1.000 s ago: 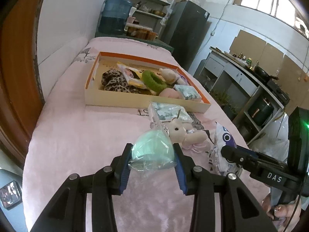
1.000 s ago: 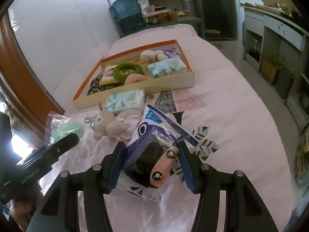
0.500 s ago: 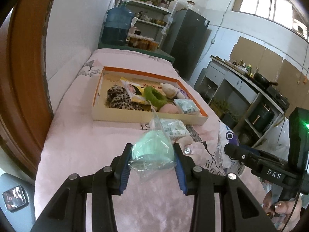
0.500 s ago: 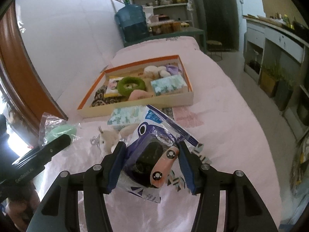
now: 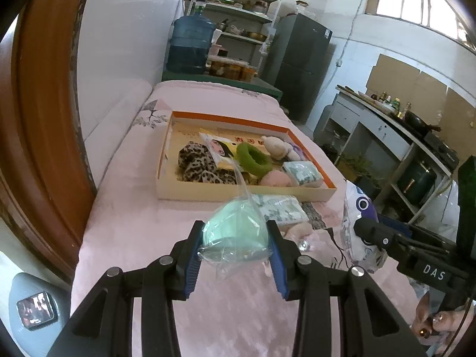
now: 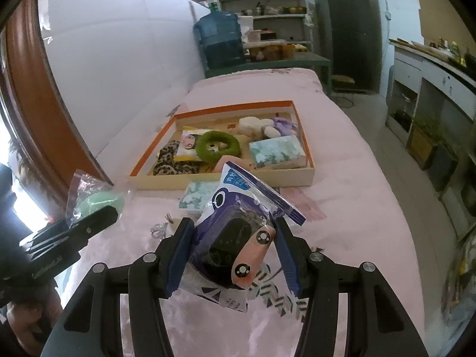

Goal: Organize soft objects
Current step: 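Carry the mint sponge bag and purple wipes packet over the box with both tools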

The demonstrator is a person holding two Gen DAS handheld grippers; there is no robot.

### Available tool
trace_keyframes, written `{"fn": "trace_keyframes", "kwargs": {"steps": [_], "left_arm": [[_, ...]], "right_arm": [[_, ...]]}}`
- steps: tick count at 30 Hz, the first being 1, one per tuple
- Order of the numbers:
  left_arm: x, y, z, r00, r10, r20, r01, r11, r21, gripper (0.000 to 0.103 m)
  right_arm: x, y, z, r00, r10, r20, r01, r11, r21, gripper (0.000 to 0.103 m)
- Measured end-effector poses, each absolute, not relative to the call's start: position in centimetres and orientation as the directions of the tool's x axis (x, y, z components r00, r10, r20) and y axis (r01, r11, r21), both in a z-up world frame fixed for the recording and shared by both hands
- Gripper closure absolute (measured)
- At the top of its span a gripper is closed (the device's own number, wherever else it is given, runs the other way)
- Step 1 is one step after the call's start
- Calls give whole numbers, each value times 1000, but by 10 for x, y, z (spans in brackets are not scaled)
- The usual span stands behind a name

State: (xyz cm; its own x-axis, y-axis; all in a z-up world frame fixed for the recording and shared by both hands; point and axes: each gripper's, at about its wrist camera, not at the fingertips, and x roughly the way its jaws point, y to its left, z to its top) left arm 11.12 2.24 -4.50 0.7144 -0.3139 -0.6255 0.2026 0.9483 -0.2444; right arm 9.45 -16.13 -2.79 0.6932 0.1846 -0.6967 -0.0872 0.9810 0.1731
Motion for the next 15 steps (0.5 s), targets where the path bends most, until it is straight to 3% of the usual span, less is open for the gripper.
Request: {"fn": "trace_keyframes", "kwargs": {"steps": [15], "left_arm": [[134, 12, -28, 731, -307, -609, 207, 951, -231, 62]], "right_arm": [[116, -150, -18, 700, 202, -684, -142, 979, 144, 47]]}}
